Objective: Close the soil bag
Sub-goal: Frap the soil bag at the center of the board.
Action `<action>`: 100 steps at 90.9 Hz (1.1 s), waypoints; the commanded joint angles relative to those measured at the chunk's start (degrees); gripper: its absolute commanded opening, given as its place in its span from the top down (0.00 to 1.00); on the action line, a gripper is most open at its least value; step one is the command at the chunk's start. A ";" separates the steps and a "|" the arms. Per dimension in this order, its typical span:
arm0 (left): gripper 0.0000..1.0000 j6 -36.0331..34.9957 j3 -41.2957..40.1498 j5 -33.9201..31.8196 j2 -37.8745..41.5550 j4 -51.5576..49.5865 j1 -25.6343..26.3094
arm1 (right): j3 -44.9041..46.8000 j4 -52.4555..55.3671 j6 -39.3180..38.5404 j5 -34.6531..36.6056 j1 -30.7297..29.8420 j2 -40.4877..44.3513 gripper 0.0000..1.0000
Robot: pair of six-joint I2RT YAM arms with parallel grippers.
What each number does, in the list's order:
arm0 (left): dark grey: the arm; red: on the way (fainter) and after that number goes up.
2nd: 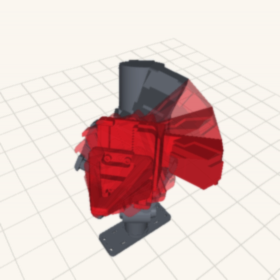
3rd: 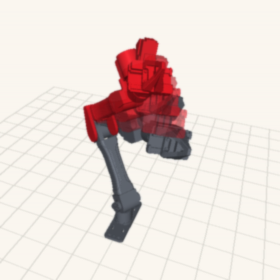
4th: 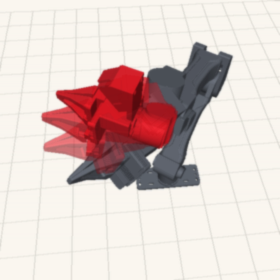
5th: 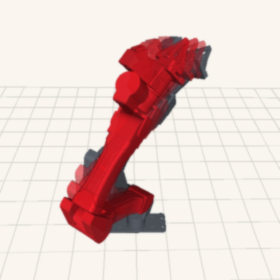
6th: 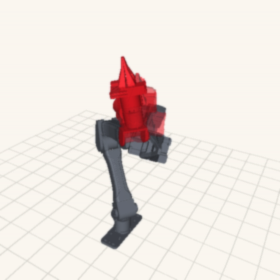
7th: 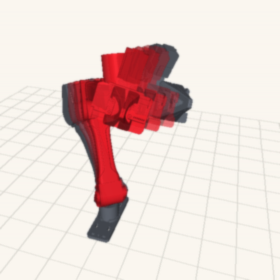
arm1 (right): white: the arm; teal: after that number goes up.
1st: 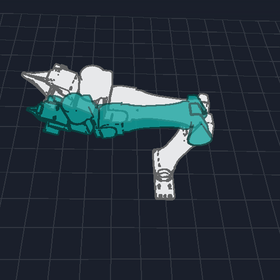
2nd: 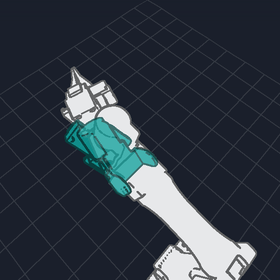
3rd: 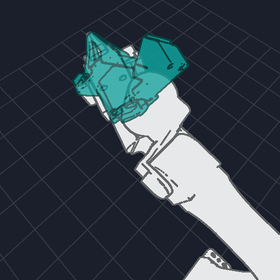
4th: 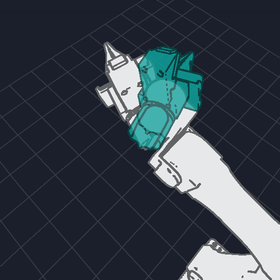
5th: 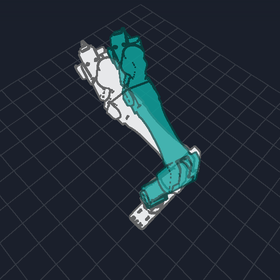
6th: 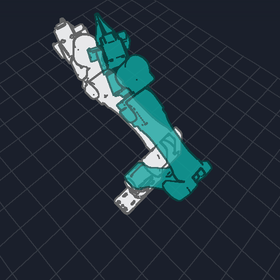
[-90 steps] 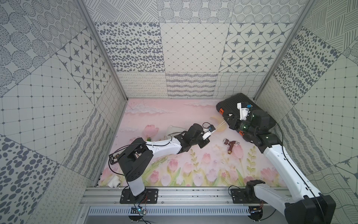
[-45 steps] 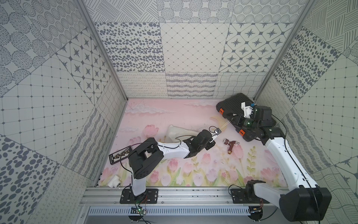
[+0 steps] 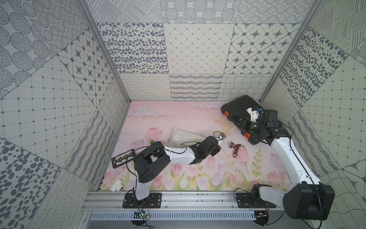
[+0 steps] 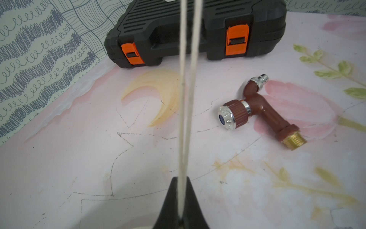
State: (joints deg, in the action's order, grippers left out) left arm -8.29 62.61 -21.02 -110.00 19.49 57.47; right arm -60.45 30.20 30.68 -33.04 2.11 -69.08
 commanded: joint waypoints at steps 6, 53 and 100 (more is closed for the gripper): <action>0.89 3.34 -4.50 -7.51 -3.49 -59.72 -0.25 | -7.95 -32.01 -0.39 9.68 6.39 2.31 1.00; 0.95 2.81 -4.99 -5.82 -1.99 -58.25 0.89 | -2.27 -30.18 -3.51 7.85 2.15 0.25 1.00; 0.91 5.57 -6.59 -7.07 -4.13 -62.37 1.06 | -17.02 -26.60 -3.16 7.97 10.17 -2.43 1.00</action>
State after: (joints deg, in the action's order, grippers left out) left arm -4.32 60.25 -22.57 -109.97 21.30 58.43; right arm -67.48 37.58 27.70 -34.17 4.60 -74.59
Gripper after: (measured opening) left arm 0.120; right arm 0.053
